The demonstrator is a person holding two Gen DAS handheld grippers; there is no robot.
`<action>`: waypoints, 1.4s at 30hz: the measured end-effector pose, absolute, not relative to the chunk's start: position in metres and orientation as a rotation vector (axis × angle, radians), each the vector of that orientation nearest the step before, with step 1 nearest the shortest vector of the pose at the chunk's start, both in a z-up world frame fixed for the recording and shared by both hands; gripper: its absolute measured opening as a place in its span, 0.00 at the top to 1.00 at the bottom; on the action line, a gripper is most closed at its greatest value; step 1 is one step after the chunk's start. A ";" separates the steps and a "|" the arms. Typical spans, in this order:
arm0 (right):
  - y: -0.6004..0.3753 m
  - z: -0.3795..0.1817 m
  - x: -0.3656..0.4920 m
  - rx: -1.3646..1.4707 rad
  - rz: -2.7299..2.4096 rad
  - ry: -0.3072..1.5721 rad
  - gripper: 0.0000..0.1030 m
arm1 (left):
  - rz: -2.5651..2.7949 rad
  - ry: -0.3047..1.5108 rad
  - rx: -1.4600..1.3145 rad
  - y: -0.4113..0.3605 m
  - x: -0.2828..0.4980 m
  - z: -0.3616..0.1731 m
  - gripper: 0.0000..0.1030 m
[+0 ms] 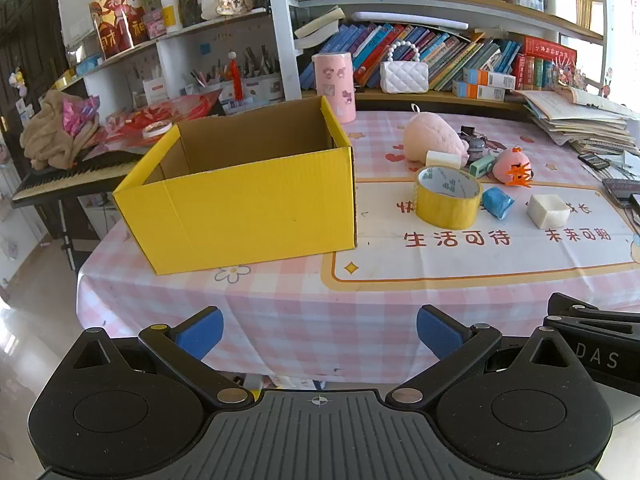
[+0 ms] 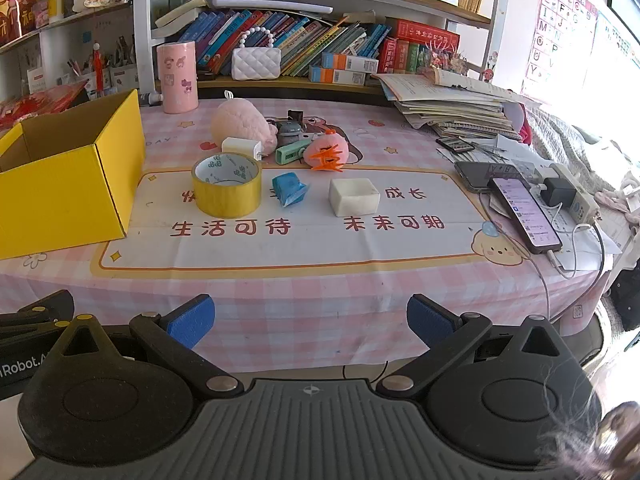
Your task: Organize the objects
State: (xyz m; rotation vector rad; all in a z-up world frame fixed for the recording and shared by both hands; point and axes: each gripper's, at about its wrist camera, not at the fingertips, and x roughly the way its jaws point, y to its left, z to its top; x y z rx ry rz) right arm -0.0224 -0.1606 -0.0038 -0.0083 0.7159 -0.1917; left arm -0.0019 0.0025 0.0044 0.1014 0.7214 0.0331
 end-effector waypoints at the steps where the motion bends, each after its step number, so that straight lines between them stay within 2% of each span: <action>1: -0.161 -0.004 -0.022 -0.008 -0.192 0.716 0.00 | 0.033 0.722 0.101 0.003 -0.002 0.004 0.00; 42: -0.160 -0.002 -0.025 -0.009 -0.185 0.712 0.00 | 0.042 0.723 0.093 0.004 -0.005 0.003 0.00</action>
